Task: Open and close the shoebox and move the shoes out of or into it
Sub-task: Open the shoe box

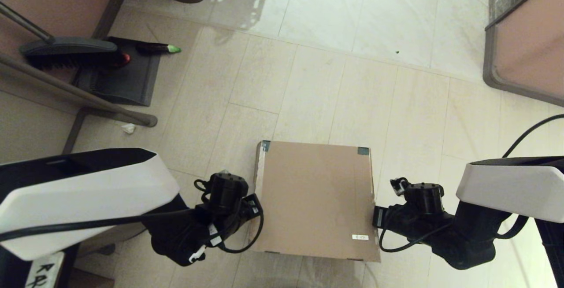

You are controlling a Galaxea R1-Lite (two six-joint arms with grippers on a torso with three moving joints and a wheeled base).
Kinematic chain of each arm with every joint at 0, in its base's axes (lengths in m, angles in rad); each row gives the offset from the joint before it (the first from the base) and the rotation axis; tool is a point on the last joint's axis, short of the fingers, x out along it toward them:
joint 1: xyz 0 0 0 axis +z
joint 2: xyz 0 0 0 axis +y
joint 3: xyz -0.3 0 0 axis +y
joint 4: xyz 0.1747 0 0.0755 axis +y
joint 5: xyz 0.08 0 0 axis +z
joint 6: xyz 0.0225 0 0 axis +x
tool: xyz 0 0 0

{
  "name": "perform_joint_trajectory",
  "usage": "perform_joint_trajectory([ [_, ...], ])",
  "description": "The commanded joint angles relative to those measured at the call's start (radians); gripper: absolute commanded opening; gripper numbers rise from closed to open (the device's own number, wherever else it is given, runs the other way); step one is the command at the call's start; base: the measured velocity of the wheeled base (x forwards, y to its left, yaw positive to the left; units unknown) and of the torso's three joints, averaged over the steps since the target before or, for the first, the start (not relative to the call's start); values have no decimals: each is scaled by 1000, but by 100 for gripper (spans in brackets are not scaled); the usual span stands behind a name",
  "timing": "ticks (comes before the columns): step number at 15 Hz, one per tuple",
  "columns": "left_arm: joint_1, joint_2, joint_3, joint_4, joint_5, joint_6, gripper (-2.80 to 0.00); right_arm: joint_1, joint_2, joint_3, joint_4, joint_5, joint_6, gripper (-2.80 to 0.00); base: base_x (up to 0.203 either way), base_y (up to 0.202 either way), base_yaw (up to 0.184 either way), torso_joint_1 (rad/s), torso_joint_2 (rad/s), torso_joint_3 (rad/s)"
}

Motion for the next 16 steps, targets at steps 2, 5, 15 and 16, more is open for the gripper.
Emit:
perform_joint_trajectory([
  [2,1,-4,3,-3,1,-3,-280,2,-61,8,24,36,72,-280,0,0,0,0,0,0],
  [5,3,-20,-4,-1,2,-3,-280,2,-119,21,56,93,118,-280,0,0,0,0,0,0],
  [15,22,-145,-58,43,4,-3,-280,-2,-179,127,71,239,226,-280,0,0,0,0,0,0],
  [16,25,-150,-63,53,4,-3,-280,-3,-186,138,71,254,228,-280,0,0,0,0,0,0],
])
